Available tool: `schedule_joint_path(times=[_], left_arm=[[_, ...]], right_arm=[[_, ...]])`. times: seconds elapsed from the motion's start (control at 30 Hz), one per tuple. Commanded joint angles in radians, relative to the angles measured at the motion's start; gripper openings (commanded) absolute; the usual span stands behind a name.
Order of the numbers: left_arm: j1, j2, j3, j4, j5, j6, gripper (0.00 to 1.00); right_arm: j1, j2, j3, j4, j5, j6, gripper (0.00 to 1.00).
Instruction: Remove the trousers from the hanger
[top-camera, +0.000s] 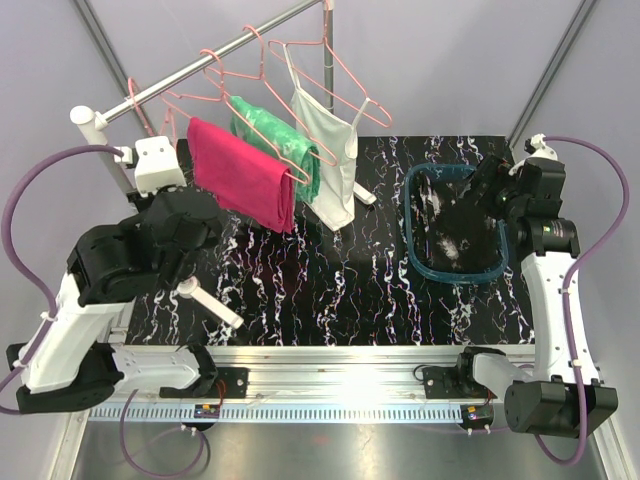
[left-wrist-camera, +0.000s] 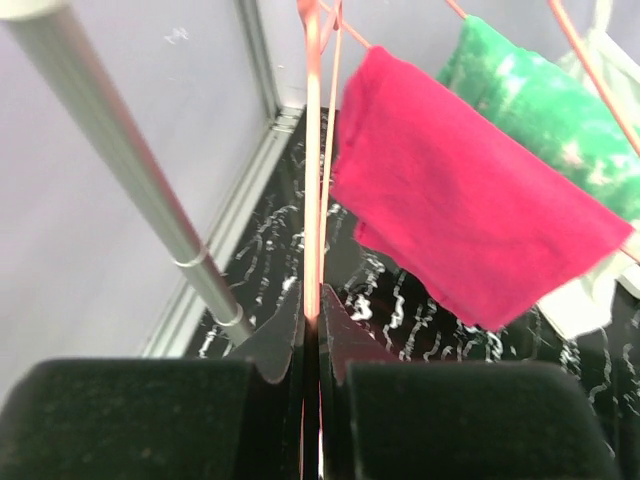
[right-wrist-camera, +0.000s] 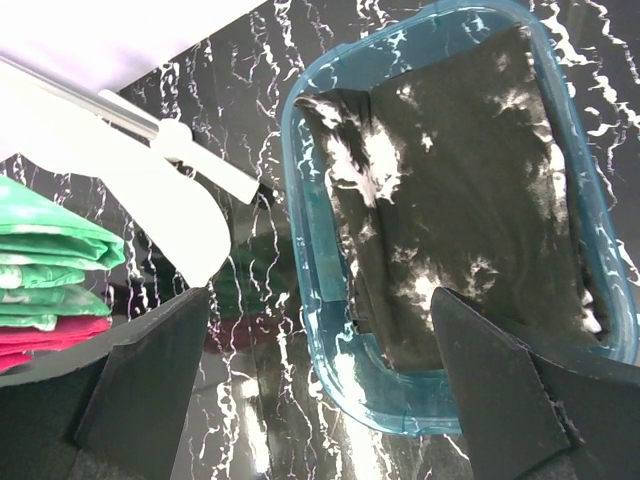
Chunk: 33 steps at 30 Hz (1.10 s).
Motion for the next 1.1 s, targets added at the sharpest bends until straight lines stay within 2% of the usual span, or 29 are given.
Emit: schedule_joint_path(times=[0.0,0.1,0.23,0.3,0.4,0.57,0.7,0.87,1.03,1.07], left_arm=[[0.059,-0.012,0.043,-0.182,0.002,0.075,0.0],[0.127,-0.003,0.015,-0.176,-0.028,0.098,0.0],[0.161,0.014,0.018,-0.081,-0.024,0.153,0.0],[0.211,0.018,-0.019,0.044,-0.021,0.232,0.0],[0.285,0.012,-0.066,0.218,0.069,0.318,0.0],[0.336,0.017,-0.105,0.379,0.159,0.37,0.0],[0.376,0.041,-0.123,0.387,0.215,0.312,0.0],[0.386,0.011,-0.269,0.407,0.296,0.177,0.0],[0.386,-0.006,-0.292,0.38,0.325,0.089,0.0],[0.386,-0.012,-0.289,0.381,0.333,0.071,0.02]], right_arm=[[0.004,0.009,0.024,0.019,-0.042,-0.006,0.99],[0.004,0.013,0.029,0.021,-0.059,0.001,0.99],[0.004,0.015,0.03,0.028,-0.07,0.012,0.99],[0.004,0.015,0.026,0.033,-0.09,0.02,1.0],[0.004,0.007,0.012,0.042,-0.115,0.032,0.99],[0.004,-0.005,0.004,0.042,-0.133,0.029,0.99],[0.004,-0.01,-0.002,0.042,-0.139,0.027,1.0],[0.004,-0.011,-0.016,0.062,-0.156,0.04,0.99],[0.004,-0.007,-0.011,0.058,-0.165,0.04,1.0],[0.004,-0.008,-0.009,0.059,-0.165,0.04,0.99]])
